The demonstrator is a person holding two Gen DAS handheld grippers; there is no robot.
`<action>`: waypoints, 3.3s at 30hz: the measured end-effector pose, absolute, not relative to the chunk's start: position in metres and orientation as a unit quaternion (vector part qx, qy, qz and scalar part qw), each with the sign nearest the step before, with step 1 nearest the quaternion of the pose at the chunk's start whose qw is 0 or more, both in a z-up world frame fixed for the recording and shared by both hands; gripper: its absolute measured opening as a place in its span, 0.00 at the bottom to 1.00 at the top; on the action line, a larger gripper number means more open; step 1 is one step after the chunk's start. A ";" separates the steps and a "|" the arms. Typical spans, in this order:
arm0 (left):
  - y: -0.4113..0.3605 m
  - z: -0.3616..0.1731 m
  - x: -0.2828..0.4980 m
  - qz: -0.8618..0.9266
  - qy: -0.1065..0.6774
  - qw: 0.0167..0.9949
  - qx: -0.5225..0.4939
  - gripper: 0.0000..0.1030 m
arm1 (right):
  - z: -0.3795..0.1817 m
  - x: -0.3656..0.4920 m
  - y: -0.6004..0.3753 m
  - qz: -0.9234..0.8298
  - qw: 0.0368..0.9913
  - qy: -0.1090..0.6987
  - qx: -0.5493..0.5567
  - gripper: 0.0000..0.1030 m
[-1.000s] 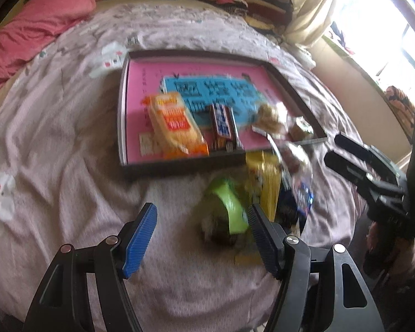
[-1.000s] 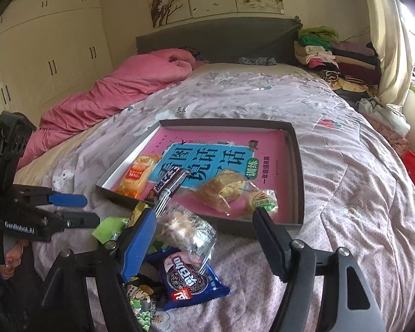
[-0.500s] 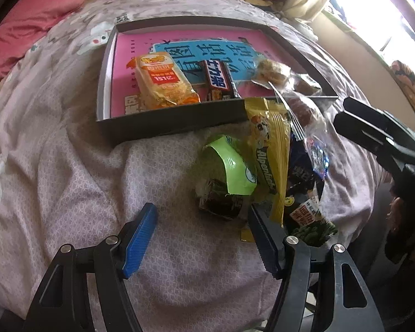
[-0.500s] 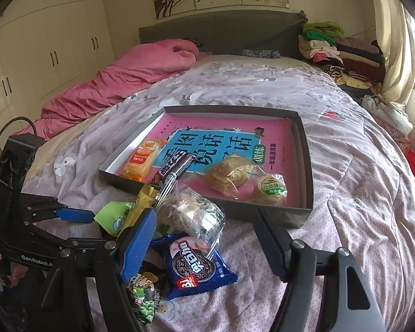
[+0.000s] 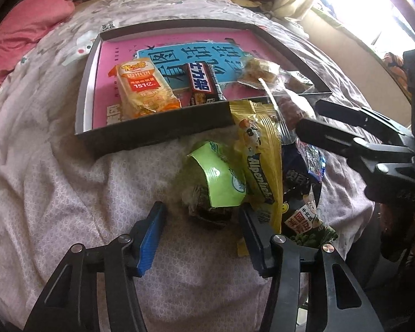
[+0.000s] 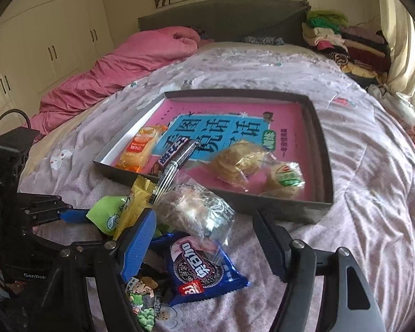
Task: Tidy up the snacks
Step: 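Grasp the dark foil-wrapped snack with the left gripper while the right gripper grasps the clear bread bag, then carry the foil-wrapped snack and the bread bag over the tray and lower them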
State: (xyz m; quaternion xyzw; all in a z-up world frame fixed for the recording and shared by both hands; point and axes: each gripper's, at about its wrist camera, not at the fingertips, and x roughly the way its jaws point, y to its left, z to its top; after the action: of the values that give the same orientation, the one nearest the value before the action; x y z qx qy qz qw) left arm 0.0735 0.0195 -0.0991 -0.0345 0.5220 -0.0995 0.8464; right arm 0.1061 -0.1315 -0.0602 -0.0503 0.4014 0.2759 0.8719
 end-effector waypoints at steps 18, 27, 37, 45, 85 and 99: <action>0.015 -0.107 0.079 -0.110 0.519 0.847 -0.040 0.45 | -0.082 0.125 -0.130 0.290 0.856 0.427 -0.010 0.63; 0.022 -0.108 0.079 -0.118 0.519 0.844 -0.058 0.35 | -0.074 0.120 -0.143 0.281 0.866 0.414 0.004 0.58; 0.027 -0.102 0.075 -0.119 0.515 0.847 -0.063 0.35 | -0.063 0.121 -0.162 0.272 0.874 0.402 0.034 0.57; 0.046 -0.080 0.066 -0.098 0.493 0.862 -0.075 0.35 | -0.052 0.117 -0.165 0.272 0.881 0.385 0.039 0.57; 0.078 -0.054 0.134 0.016 0.431 0.899 -0.072 0.35 | -0.028 0.128 -0.179 0.226 0.913 0.338 0.041 0.57; 0.076 -0.070 0.145 0.014 0.447 0.891 -0.082 0.35 | -0.025 0.153 -0.190 0.192 0.922 0.330 0.056 0.57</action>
State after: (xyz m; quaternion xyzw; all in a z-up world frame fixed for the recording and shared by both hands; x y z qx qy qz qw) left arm 0.1448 0.0762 -0.0696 -0.0815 0.4469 0.0142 0.8908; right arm 0.1528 -0.1901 -0.0247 0.0557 0.3303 0.1921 0.9225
